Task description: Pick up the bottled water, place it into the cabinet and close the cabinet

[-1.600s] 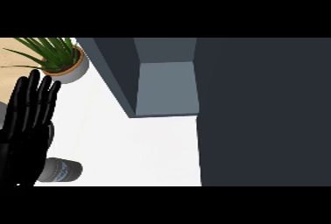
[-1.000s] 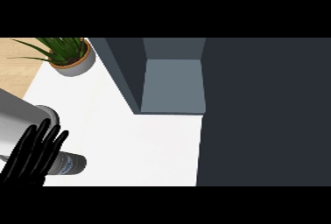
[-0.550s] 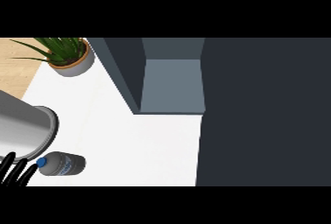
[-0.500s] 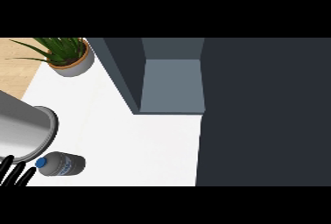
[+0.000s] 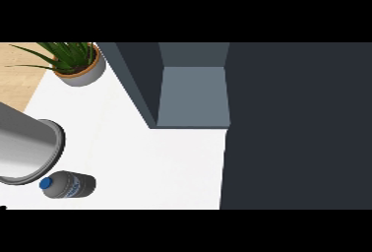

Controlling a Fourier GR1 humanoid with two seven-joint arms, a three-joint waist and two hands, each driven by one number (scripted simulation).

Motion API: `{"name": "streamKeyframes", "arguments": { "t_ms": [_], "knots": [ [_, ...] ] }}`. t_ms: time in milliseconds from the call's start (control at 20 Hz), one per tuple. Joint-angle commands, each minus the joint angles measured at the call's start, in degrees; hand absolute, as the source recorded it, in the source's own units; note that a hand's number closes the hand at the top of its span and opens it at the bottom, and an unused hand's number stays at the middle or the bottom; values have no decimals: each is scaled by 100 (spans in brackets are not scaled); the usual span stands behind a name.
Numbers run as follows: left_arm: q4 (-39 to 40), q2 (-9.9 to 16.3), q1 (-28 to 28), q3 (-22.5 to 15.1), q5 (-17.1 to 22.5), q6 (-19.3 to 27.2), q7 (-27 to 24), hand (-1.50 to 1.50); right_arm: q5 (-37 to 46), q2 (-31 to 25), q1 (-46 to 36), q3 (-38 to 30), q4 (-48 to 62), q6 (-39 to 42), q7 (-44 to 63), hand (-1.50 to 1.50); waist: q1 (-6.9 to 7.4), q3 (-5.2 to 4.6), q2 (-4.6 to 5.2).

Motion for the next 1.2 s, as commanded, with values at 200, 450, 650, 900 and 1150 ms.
{"name": "streamKeyframes", "arguments": {
  "t_ms": [200,450,650,900,1150],
  "knots": [
    [844,54,-370,724,321,-711,-228,-150,8,-70,243,5,-211,102,-96,-150,-23,-1,6],
    [1304,11,-801,1104,242,-633,-308,-150,353,11,652,370,84,315,-686,-150,-48,0,6],
    [1569,-243,-925,1094,-286,-776,-363,-150,455,-8,674,437,63,302,-814,-150,-35,0,7],
    [2535,-21,-1753,1395,-782,-965,-768,-150,440,-18,918,352,396,577,-1352,-150,-67,0,7],
    [3141,99,-2340,1492,-1237,-807,-835,-150,694,61,926,715,298,316,-1213,-150,-67,-1,10]
  ]
}}
